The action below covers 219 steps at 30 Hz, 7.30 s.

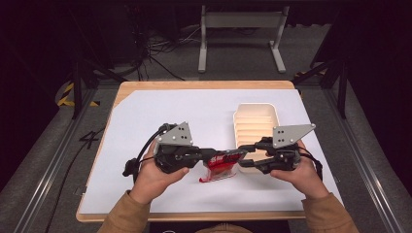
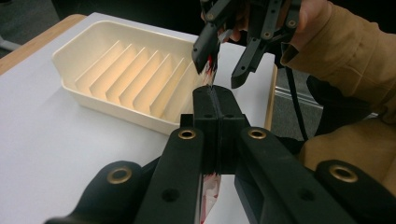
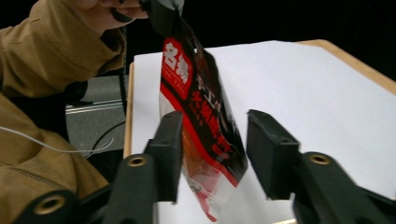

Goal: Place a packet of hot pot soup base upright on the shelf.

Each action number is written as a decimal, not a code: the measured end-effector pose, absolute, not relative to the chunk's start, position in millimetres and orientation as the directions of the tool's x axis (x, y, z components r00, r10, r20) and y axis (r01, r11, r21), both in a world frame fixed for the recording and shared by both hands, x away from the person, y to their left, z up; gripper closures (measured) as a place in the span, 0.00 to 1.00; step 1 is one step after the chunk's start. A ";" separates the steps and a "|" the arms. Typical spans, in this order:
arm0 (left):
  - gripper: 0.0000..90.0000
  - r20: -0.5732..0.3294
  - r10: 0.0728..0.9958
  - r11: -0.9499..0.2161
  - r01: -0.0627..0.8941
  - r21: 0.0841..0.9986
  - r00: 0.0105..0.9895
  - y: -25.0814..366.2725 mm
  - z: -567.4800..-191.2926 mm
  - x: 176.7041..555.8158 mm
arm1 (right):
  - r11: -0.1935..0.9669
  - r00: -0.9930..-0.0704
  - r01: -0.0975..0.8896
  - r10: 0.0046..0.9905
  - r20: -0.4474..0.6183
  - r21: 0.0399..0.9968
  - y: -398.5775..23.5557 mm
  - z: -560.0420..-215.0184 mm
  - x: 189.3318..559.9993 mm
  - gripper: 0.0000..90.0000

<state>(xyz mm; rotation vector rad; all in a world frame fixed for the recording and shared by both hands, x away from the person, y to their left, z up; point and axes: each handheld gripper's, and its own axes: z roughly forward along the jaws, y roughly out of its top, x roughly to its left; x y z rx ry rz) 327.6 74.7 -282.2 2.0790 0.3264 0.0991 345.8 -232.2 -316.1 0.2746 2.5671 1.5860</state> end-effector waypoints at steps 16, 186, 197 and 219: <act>0.98 -0.056 0.282 -0.440 0.181 0.880 0.958 79.6 -281.4 327.4 | 0.435 -0.985 0.024 0.167 -0.054 0.900 -227.1 -314.6 346.8 0.98; 0.48 -0.118 0.582 -0.282 0.335 0.899 0.805 154.3 -295.0 350.4 | 0.586 -0.914 0.105 0.374 -0.154 0.803 -334.5 -342.0 460.4 0.94; 0.46 -0.119 0.594 -0.279 0.343 0.897 0.796 155.3 -297.7 352.0 | 0.524 -0.907 0.153 0.412 -0.092 0.838 -335.0 -341.4 459.8 0.79; 0.44 -0.099 0.651 -0.287 0.364 0.886 0.753 178.6 -317.4 355.3 | 0.442 -0.854 0.219 0.517 -0.048 0.870 -331.2 -307.4 440.0 0.53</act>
